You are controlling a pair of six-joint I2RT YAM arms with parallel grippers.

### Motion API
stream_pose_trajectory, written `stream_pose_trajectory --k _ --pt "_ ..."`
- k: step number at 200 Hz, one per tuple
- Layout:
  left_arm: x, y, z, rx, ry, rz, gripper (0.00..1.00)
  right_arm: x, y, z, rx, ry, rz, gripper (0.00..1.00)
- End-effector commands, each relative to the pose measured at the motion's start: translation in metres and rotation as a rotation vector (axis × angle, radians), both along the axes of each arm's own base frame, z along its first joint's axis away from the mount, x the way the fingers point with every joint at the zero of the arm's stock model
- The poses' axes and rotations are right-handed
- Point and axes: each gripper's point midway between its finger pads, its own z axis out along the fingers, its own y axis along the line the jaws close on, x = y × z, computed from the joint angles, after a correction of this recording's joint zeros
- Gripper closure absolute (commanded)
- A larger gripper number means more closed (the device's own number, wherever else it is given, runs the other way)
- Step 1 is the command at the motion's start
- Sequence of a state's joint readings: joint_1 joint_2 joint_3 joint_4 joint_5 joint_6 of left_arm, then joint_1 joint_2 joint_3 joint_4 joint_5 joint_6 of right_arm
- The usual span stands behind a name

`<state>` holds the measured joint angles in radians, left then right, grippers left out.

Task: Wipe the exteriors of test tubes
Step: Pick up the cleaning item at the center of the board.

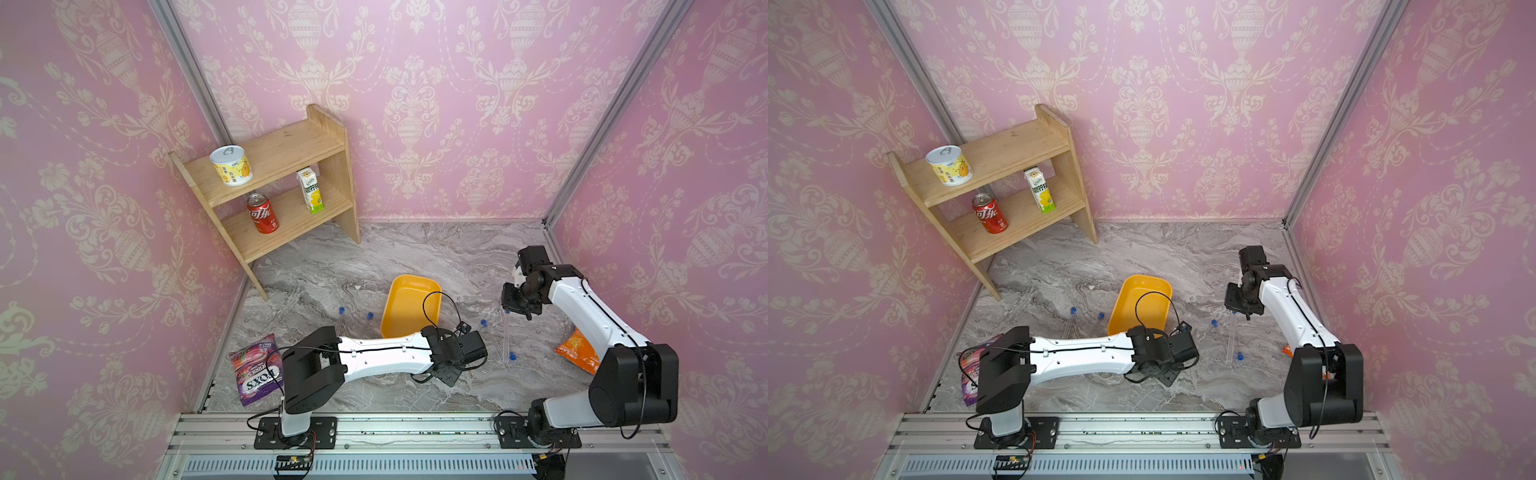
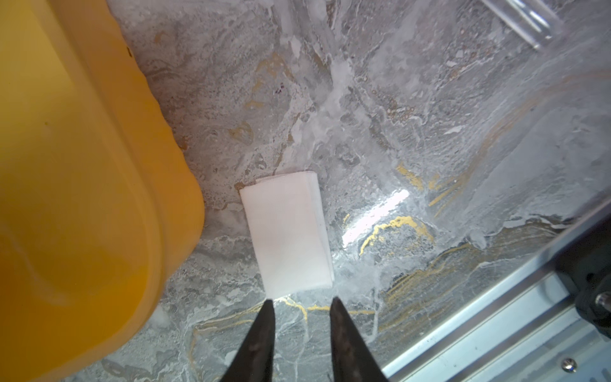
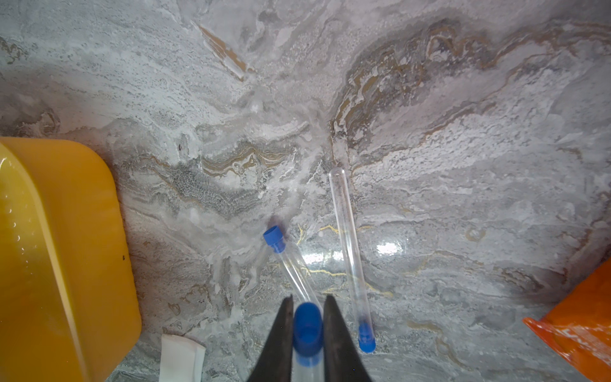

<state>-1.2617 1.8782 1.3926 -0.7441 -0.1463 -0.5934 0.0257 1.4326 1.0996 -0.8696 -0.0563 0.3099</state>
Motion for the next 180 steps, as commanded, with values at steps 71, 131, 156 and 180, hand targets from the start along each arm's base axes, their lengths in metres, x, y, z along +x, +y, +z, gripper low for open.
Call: stream_pose_trajectory --k 71,131,156,180 --pt "0.005 0.006 -0.038 0.061 0.031 0.034 0.66 -0.002 0.001 -0.003 0.017 0.007 0.017 0.9" --pt "0.001 0.01 -0.046 0.07 0.07 0.044 0.64 -0.002 0.001 -0.004 0.017 0.009 0.018 0.9" --pt "-0.001 0.01 -0.05 0.065 0.079 0.044 0.64 -0.001 0.002 -0.004 0.018 0.008 0.017 0.9" --pt "-0.006 0.007 -0.053 0.058 0.108 0.036 0.64 -0.002 0.002 -0.005 0.019 0.011 0.017 0.9"
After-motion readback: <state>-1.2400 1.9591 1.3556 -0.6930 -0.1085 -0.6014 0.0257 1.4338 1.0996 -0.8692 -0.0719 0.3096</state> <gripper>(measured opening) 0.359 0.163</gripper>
